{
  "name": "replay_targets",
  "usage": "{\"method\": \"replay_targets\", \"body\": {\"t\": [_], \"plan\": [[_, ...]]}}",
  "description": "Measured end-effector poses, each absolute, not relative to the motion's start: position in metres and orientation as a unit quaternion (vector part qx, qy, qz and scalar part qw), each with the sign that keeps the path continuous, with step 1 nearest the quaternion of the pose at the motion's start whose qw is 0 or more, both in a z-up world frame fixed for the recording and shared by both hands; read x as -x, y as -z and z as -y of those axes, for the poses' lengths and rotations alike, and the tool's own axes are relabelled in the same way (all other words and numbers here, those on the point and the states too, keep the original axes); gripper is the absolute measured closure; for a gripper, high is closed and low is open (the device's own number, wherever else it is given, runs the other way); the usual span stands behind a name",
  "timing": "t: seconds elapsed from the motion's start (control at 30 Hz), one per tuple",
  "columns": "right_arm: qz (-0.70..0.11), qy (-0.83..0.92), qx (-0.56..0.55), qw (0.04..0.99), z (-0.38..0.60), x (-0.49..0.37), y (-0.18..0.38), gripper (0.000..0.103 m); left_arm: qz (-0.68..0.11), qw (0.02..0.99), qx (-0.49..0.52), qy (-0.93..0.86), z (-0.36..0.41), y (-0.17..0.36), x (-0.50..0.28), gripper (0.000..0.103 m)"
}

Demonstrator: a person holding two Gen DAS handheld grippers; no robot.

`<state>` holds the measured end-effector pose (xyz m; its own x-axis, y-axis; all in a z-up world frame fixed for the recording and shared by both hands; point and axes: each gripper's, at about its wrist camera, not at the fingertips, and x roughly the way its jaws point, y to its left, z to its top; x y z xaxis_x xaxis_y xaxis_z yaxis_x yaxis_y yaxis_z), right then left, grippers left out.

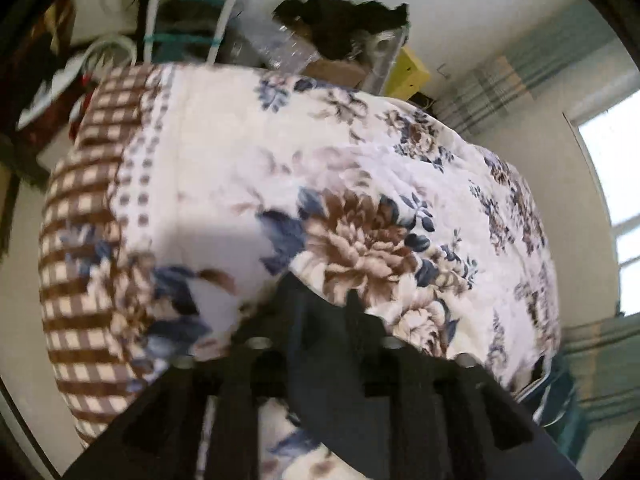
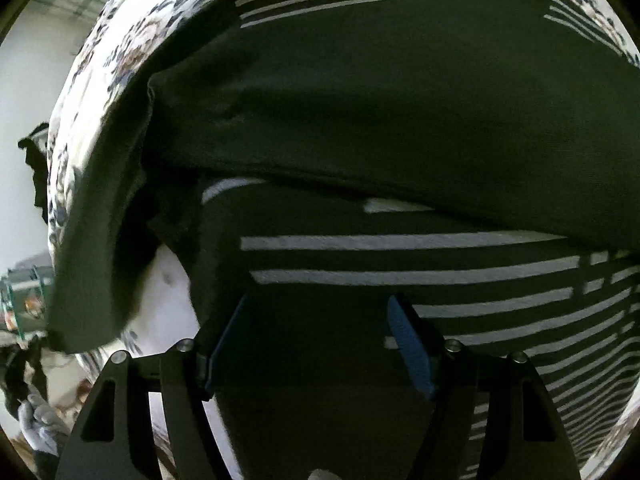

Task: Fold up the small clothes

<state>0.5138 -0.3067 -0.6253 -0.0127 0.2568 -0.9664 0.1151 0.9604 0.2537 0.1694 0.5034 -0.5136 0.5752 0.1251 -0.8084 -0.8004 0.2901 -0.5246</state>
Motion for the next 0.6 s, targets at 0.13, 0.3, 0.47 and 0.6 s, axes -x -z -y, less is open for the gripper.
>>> {"method": "replay_targets", "body": {"t": [0.13, 0.3, 0.47, 0.6], "plan": [[-0.706, -0.037, -0.147, 0.692, 0.321, -0.511, 0.62, 0.03, -0.327, 0.714, 0.539, -0.305, -0.479, 0.53, -0.149, 0.033], [-0.67, 0.02, -0.189, 0.718, 0.318, -0.525, 0.614, 0.016, -0.359, 0.659, 0.602, -0.272, -0.452, 0.589, -0.159, 0.033], [-0.654, 0.053, -0.213, 0.724, 0.342, -0.529, 0.61, 0.016, -0.347, 0.65, 0.604, -0.305, -0.462, 0.617, -0.19, 0.035], [-0.647, 0.078, -0.189, 0.734, 0.365, -0.528, 0.607, 0.016, -0.373, 0.693, 0.517, -0.337, -0.478, 0.608, -0.223, 0.097]]}}
